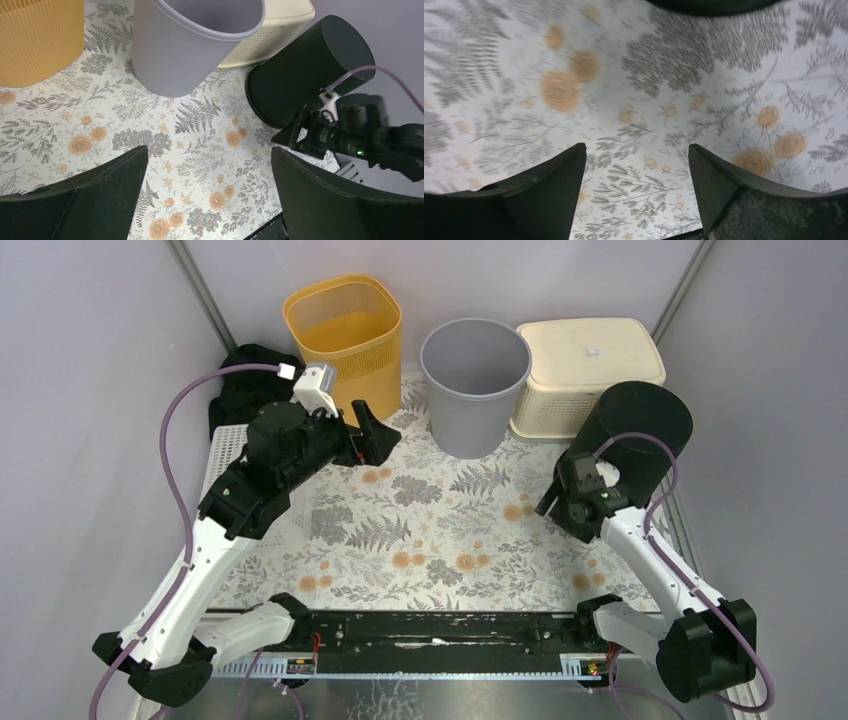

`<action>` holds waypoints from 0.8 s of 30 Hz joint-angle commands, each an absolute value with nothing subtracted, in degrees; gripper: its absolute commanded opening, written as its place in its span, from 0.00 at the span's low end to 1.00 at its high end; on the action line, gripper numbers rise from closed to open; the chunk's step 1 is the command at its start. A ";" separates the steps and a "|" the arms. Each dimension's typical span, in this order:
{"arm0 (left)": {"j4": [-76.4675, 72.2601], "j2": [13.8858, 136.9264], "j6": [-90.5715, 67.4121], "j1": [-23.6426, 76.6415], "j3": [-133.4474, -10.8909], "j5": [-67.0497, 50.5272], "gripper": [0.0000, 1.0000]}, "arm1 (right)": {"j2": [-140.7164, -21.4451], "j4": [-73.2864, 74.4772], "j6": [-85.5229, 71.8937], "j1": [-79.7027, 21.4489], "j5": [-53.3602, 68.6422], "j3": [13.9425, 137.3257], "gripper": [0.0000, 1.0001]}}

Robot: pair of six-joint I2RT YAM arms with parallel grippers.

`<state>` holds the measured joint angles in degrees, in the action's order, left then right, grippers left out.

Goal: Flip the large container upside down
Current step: Move the container to the center of the board.

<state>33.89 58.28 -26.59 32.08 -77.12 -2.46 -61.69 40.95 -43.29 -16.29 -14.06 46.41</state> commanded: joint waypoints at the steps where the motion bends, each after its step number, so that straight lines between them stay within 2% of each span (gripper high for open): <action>1: 31.40 56.96 -25.57 31.64 -77.28 -3.94 1.00 | -61.25 37.29 -51.07 -13.54 -14.42 41.29 0.82; 10: 30.69 57.64 -25.74 31.42 -76.91 -4.99 1.00 | -68.63 29.48 -47.21 -3.14 -10.63 43.05 0.82; 19: 30.18 57.27 -26.65 31.18 -75.71 -4.60 1.00 | -78.95 22.73 -44.45 -1.04 -9.57 47.31 0.82; 24: 30.85 58.50 -26.42 31.04 -76.81 -4.54 1.00 | -79.22 24.58 -38.73 -1.21 -5.37 56.11 0.81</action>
